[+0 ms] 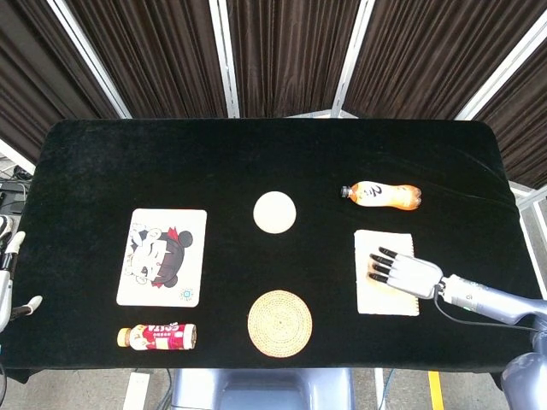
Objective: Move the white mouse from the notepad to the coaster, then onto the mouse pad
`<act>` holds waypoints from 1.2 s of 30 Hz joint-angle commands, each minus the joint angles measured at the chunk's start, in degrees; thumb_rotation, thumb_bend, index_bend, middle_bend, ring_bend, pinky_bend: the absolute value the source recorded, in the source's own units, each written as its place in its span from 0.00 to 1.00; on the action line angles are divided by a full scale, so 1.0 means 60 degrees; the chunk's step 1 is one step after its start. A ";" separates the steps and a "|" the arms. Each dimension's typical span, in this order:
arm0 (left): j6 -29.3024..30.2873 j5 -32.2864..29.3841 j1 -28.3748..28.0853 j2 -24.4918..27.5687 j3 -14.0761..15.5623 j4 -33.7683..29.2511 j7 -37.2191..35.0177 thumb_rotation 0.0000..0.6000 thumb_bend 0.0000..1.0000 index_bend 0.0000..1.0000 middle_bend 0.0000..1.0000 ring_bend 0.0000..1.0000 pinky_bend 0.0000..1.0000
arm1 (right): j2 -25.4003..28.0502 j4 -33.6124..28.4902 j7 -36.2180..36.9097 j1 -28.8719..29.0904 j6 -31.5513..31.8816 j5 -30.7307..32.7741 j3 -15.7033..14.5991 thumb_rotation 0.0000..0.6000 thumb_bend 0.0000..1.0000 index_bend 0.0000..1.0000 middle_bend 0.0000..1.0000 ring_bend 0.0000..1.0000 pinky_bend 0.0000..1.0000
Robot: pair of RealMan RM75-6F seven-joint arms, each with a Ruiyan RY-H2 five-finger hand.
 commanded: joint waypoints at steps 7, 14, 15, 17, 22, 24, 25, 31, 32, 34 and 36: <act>-0.0090 -0.0072 -0.0066 -0.0043 0.0022 -0.0029 0.0085 1.00 0.00 0.00 0.00 0.00 0.00 | -0.0147 0.0173 0.0190 -0.0137 0.0650 0.0398 -0.0046 1.00 0.38 0.37 0.49 0.37 0.43; -0.0129 0.0049 -0.0073 0.0114 0.0071 -0.0169 -0.0133 1.00 0.00 0.00 0.00 0.00 0.00 | -0.0041 0.0073 -0.0237 0.0223 0.1684 0.0575 -0.0042 1.00 0.40 0.37 0.49 0.37 0.43; -0.0135 0.0073 -0.0069 0.0141 0.0084 -0.0182 -0.0171 1.00 0.00 0.00 0.00 0.00 0.00 | -0.0040 0.0029 -0.0336 0.0345 0.1851 0.0582 -0.0029 1.00 0.40 0.37 0.49 0.37 0.43; -0.0179 0.0116 -0.0061 0.0228 0.0118 -0.0214 -0.0311 1.00 0.00 0.00 0.00 0.00 0.00 | -0.0045 -0.0163 -0.0552 0.0700 0.2153 0.0578 -0.0027 1.00 0.40 0.37 0.49 0.38 0.44; -0.0293 0.0247 -0.0045 0.0490 0.0173 -0.0288 -0.0823 1.00 0.00 0.00 0.00 0.00 0.00 | -0.0322 -0.1220 -0.1581 0.2227 0.2552 0.0341 -0.0006 1.00 0.40 0.38 0.49 0.38 0.44; -0.0321 0.0270 -0.0038 0.0562 0.0183 -0.0310 -0.0973 1.00 0.00 0.00 0.00 0.00 0.00 | -0.0372 -0.1600 -0.1833 0.2652 0.2370 0.0292 0.0034 1.00 0.40 0.38 0.49 0.38 0.44; -0.0343 0.0289 -0.0033 0.0614 0.0191 -0.0325 -0.1077 1.00 0.00 0.00 0.00 0.00 0.00 | -0.0362 -0.1902 -0.2003 0.2890 0.2210 0.0274 0.0061 1.00 0.40 0.38 0.50 0.38 0.44; -0.0428 0.0330 0.0002 0.0928 0.0181 -0.0319 -0.1752 1.00 0.00 0.00 0.00 0.00 0.00 | -0.0170 -0.4069 -0.3295 0.4113 0.0823 0.0108 0.0227 1.00 0.42 0.41 0.51 0.39 0.45; -0.0454 0.0318 0.0000 0.0959 0.0177 -0.0312 -0.1823 1.00 0.00 0.00 0.00 0.00 0.00 | -0.0156 -0.4270 -0.3425 0.4202 0.0653 0.0101 0.0247 1.00 0.42 0.41 0.51 0.39 0.45; -0.0519 0.0286 -0.0007 0.1031 0.0168 -0.0279 -0.1993 1.00 0.00 0.00 0.00 0.00 0.00 | -0.0140 -0.4724 -0.3756 0.4408 0.0220 0.0092 0.0307 1.00 0.42 0.41 0.51 0.39 0.45; -0.0581 0.0267 -0.0016 0.1097 0.0163 -0.0240 -0.2140 1.00 0.00 0.00 0.00 0.00 0.00 | -0.0153 -0.5111 -0.4041 0.4579 -0.0236 0.0118 0.0379 1.00 0.42 0.42 0.51 0.40 0.45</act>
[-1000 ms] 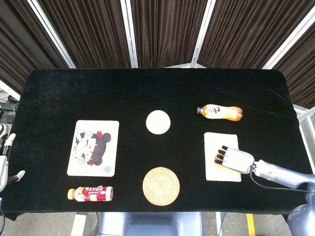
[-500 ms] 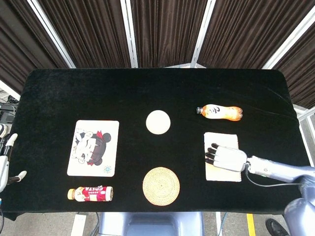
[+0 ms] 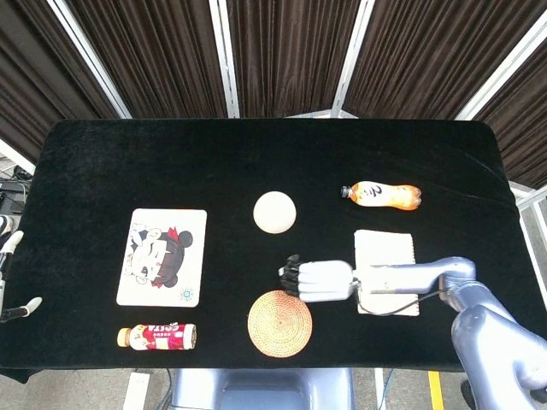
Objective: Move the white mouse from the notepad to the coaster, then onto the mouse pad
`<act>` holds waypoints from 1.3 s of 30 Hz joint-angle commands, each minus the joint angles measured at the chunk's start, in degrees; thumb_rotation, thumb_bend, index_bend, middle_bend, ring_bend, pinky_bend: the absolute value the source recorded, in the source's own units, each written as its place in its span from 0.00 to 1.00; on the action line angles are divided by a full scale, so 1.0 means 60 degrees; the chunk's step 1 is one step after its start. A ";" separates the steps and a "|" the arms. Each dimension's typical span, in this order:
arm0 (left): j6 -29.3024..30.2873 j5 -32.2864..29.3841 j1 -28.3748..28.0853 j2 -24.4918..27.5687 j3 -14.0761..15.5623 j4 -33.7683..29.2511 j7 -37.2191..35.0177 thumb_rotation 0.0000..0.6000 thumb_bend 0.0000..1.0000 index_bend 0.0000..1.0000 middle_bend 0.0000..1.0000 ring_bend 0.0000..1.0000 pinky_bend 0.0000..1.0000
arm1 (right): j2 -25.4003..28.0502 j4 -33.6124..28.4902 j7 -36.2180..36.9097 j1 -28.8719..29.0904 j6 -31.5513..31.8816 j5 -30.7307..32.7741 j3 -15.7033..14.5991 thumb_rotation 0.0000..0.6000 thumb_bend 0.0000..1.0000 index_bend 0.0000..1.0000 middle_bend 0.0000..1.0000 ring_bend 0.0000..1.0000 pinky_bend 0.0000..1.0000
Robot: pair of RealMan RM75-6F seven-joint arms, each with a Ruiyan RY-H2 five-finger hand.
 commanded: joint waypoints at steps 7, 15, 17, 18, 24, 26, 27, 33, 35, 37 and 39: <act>-0.0246 0.0032 -0.0016 0.0316 0.0015 0.0130 -0.0705 1.00 0.00 0.00 0.00 0.00 0.00 | -0.0104 -0.1788 -0.1486 0.0806 -0.1940 -0.0017 0.0322 1.00 0.41 0.43 0.52 0.40 0.44; -0.0198 0.0143 0.0040 0.0457 0.0055 0.0146 -0.1017 1.00 0.00 0.00 0.00 0.00 0.00 | 0.0757 -0.3125 -0.2217 0.0439 -0.1936 0.0198 0.0421 1.00 0.25 0.23 0.25 0.25 0.23; -0.0160 0.0225 0.0055 0.0454 0.0092 0.0113 -0.0984 1.00 0.00 0.00 0.00 0.00 0.00 | 0.1117 -0.3494 -0.2434 0.0288 -0.1818 0.0156 0.0349 1.00 0.18 0.18 0.19 0.18 0.17; -0.0154 0.0253 0.0055 0.0451 0.0105 0.0102 -0.0968 1.00 0.00 0.00 0.00 0.00 0.00 | 0.1238 -0.3617 -0.2506 0.0232 -0.1788 0.0151 0.0325 1.00 0.11 0.15 0.15 0.13 0.13; -0.0058 0.0530 0.0071 0.0399 0.0222 -0.0032 -0.0755 1.00 0.00 0.00 0.00 0.00 0.00 | 0.2263 -0.4679 -0.2995 -0.0428 -0.1475 0.0338 0.0232 1.00 0.00 0.09 0.06 0.00 0.01; -0.0007 0.0651 0.0080 0.0382 0.0262 -0.0082 -0.0692 1.00 0.00 0.00 0.00 0.00 0.00 | 0.2596 -0.4941 -0.3201 -0.0651 -0.1339 0.0366 0.0218 1.00 0.00 0.09 0.06 0.00 0.01; 0.0032 0.0749 0.0088 0.0376 0.0292 -0.0116 -0.0657 1.00 0.00 0.00 0.00 0.00 0.00 | 0.2813 -0.5060 -0.3288 -0.0825 -0.1203 0.0412 0.0195 1.00 0.00 0.09 0.06 0.00 0.00; 0.0197 0.1150 0.0133 0.0354 0.0414 -0.0200 -0.0588 1.00 0.00 0.00 0.00 0.00 0.00 | 0.3619 -0.5332 -0.3265 -0.1868 -0.0530 0.0994 0.0171 1.00 0.00 0.09 0.05 0.00 0.00; 0.0247 0.1278 0.0141 0.0336 0.0444 -0.0178 -0.0603 1.00 0.00 0.00 0.00 0.00 0.00 | 0.3801 -0.5239 -0.3055 -0.2340 -0.0244 0.1321 0.0165 1.00 0.00 0.09 0.04 0.00 0.00; 0.0313 0.1457 0.0143 0.0298 0.0474 -0.0102 -0.0630 1.00 0.00 0.00 0.00 0.00 0.00 | 0.3963 -0.5066 -0.2725 -0.2945 0.0062 0.1808 0.0195 1.00 0.00 0.09 0.03 0.00 0.00; 0.0386 0.1687 0.0132 0.0226 0.0505 0.0036 -0.0720 1.00 0.00 0.00 0.00 0.00 0.00 | 0.4037 -0.5026 -0.2290 -0.3709 0.0302 0.2610 0.0341 1.00 0.00 0.07 0.01 0.00 0.00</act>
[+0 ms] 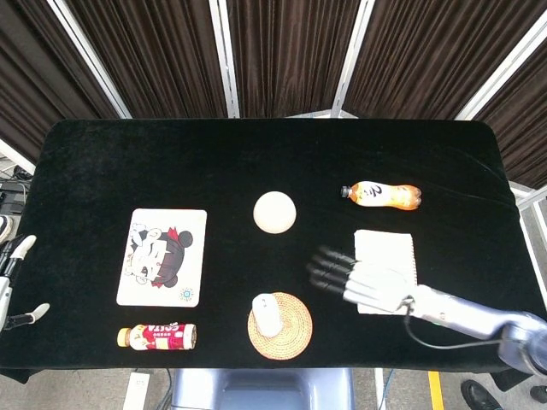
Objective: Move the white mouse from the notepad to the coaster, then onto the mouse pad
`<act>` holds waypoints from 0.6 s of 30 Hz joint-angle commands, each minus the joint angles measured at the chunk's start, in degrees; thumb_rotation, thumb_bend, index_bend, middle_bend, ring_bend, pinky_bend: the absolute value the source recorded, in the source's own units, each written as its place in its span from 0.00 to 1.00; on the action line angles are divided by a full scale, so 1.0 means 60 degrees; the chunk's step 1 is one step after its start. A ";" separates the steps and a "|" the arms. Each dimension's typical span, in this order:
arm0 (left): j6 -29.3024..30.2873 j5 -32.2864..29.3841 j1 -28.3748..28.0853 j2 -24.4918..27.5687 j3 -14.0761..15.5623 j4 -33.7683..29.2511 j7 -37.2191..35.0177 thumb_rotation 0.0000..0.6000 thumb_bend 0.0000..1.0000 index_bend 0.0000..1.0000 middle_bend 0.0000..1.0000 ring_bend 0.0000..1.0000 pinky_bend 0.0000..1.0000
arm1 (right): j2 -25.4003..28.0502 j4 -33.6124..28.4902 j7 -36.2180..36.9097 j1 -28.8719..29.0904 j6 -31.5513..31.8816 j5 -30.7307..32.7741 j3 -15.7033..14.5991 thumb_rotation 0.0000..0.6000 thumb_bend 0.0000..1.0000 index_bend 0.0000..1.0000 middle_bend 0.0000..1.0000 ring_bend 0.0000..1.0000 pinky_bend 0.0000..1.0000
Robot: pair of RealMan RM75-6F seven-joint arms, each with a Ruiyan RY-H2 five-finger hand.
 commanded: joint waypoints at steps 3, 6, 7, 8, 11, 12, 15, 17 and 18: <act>0.0180 0.0628 -0.0036 -0.0200 0.0119 0.0401 -0.0227 1.00 0.00 0.00 0.00 0.00 0.00 | 0.0423 -0.0400 0.1457 -0.2249 0.0718 0.2487 0.0403 1.00 0.00 0.04 0.00 0.00 0.00; 0.0191 0.1090 -0.0138 -0.0365 0.0200 0.0692 -0.0288 1.00 0.00 0.00 0.00 0.00 0.00 | 0.0664 -0.1409 0.2158 -0.3238 0.0994 0.3572 0.0592 1.00 0.00 0.01 0.00 0.00 0.00; 0.0139 0.1219 -0.0213 -0.0433 0.0208 0.0779 -0.0309 1.00 0.00 0.00 0.00 0.00 0.00 | 0.0726 -0.1748 0.2341 -0.3518 0.1075 0.3842 0.0637 1.00 0.00 0.00 0.00 0.00 0.00; 0.0080 0.1296 -0.0279 -0.0479 0.0208 0.0820 -0.0334 1.00 0.00 0.00 0.00 0.00 0.00 | 0.0768 -0.1982 0.2468 -0.3725 0.1137 0.4043 0.0663 1.00 0.00 0.00 0.00 0.00 0.00; -0.0417 0.1627 -0.0706 -0.0619 0.0199 0.0624 -0.0263 1.00 0.00 0.00 0.00 0.00 0.00 | 0.0879 -0.2617 0.2681 -0.4399 0.1394 0.4443 0.0676 1.00 0.00 0.00 0.00 0.00 0.00; -0.0617 0.1872 -0.0935 -0.0696 0.0169 0.0489 -0.0024 1.00 0.00 0.00 0.00 0.00 0.00 | 0.0903 -0.2778 0.2778 -0.4573 0.1444 0.4508 0.0687 1.00 0.00 0.00 0.00 0.00 0.00; -0.1332 0.2317 -0.1608 -0.1056 0.0022 0.0033 0.0869 1.00 0.00 0.00 0.00 0.00 0.00 | 0.0941 -0.3298 0.3173 -0.4996 0.1506 0.4772 0.0818 1.00 0.00 0.00 0.00 0.00 0.00; -0.1935 0.2673 -0.2153 -0.1369 -0.0081 -0.0168 0.1237 1.00 0.00 0.03 0.00 0.00 0.00 | 0.0966 -0.3551 0.3243 -0.5168 0.1497 0.4941 0.0890 1.00 0.00 0.00 0.00 0.00 0.00; -0.2381 0.2795 -0.2525 -0.1601 -0.0171 -0.0213 0.1418 1.00 0.00 0.05 0.00 0.00 0.00 | 0.0999 -0.3726 0.3243 -0.5255 0.1461 0.5005 0.0925 1.00 0.00 0.00 0.00 0.00 0.00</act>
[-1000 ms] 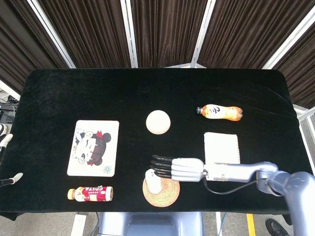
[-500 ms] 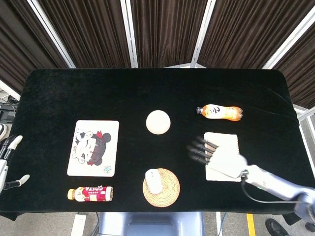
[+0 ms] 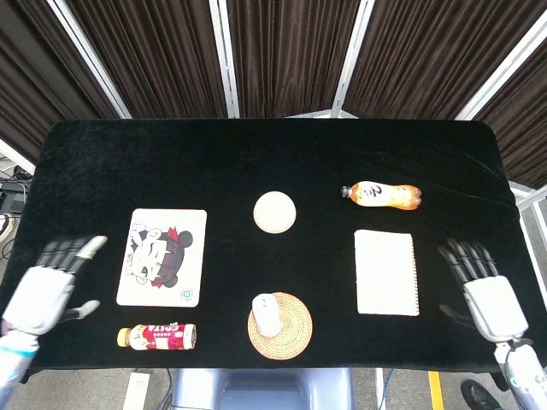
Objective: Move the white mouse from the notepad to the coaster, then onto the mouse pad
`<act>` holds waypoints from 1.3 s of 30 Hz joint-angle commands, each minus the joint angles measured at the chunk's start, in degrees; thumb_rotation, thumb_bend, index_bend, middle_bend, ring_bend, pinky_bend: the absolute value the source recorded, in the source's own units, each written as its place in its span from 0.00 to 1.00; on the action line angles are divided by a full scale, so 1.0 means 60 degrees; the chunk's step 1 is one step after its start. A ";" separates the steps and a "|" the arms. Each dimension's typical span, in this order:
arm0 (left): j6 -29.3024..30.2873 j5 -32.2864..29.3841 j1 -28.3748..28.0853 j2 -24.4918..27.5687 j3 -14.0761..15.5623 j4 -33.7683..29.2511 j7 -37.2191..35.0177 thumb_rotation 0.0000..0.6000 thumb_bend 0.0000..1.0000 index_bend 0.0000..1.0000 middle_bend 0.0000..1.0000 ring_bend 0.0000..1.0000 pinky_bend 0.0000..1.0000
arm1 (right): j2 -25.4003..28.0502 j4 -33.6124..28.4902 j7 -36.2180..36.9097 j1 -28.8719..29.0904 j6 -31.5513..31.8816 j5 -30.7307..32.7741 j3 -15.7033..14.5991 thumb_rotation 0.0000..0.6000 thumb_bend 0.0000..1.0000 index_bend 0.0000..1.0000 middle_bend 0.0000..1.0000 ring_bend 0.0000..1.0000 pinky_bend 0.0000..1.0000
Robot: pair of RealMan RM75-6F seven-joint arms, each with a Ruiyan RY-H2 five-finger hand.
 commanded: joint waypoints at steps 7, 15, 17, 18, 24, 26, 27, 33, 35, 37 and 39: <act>-0.3968 0.1189 -0.3574 -0.3055 -0.0883 0.0275 0.2431 1.00 0.00 0.31 0.23 0.22 0.18 | 0.0346 -0.0899 -0.0578 -0.0628 -0.0066 0.0454 0.0595 1.00 0.00 0.00 0.00 0.00 0.00; -0.5466 0.1922 -0.5766 -0.5387 -0.0936 0.2453 0.2287 1.00 0.00 0.34 0.21 0.23 0.20 | 0.0586 -0.1051 -0.0654 -0.0868 -0.0457 0.0673 0.1064 1.00 0.00 0.00 0.00 0.00 0.00; -0.5953 0.1948 -0.6321 -0.5804 -0.0952 0.2925 0.2200 1.00 0.00 0.34 0.19 0.23 0.20 | 0.0627 -0.1099 -0.0704 -0.0912 -0.0573 0.0690 0.1146 1.00 0.00 0.00 0.00 0.00 0.00; -0.6098 0.1943 -0.6506 -0.5927 -0.0958 0.3081 0.2182 1.00 0.00 0.34 0.19 0.23 0.20 | 0.0631 -0.1107 -0.0732 -0.0932 -0.0601 0.0686 0.1186 1.00 0.00 0.00 0.00 0.00 0.00; -0.6570 0.1957 -0.7291 -0.6163 -0.0852 0.3625 0.2026 1.00 0.00 0.34 0.18 0.23 0.22 | 0.0597 -0.1075 -0.0890 -0.1062 -0.0798 0.0803 0.1412 1.00 0.00 0.00 0.00 0.00 0.00; -0.6526 0.1964 -0.7444 -0.6093 -0.0764 0.3659 0.1831 1.00 0.00 0.34 0.18 0.23 0.22 | 0.0595 -0.1051 -0.0914 -0.1107 -0.0861 0.0855 0.1490 1.00 0.00 0.00 0.00 0.00 0.00; -0.6485 0.1971 -0.7532 -0.6017 -0.0700 0.3654 0.1701 1.00 0.00 0.34 0.19 0.23 0.22 | 0.0596 -0.1035 -0.0921 -0.1141 -0.0887 0.0881 0.1542 1.00 0.00 0.00 0.00 0.00 0.00; -0.6392 0.1966 -0.7854 -0.5767 -0.0422 0.3663 0.1386 1.00 0.00 0.34 0.18 0.22 0.22 | 0.0592 -0.0973 -0.0920 -0.1256 -0.1031 0.0956 0.1751 1.00 0.00 0.00 0.00 0.00 0.00; -0.6310 0.1960 -0.7923 -0.5756 -0.0349 0.3737 0.1408 1.00 0.00 0.34 0.17 0.22 0.22 | 0.0587 -0.0965 -0.0933 -0.1294 -0.1077 0.0939 0.1805 1.00 0.00 0.00 0.00 0.00 0.00; -0.6310 0.1848 -0.7949 -0.5768 -0.0315 0.3788 0.1427 1.00 0.00 0.34 0.16 0.22 0.22 | 0.0597 -0.0970 -0.0939 -0.1321 -0.1107 0.0904 0.1849 1.00 0.00 0.00 0.00 0.00 0.00; -0.6314 0.1636 -0.7952 -0.5872 -0.0348 0.3919 0.1483 1.00 0.00 0.34 0.16 0.22 0.22 | 0.0580 -0.0971 -0.0968 -0.1351 -0.1147 0.0853 0.1884 1.00 0.00 0.00 0.00 0.00 0.00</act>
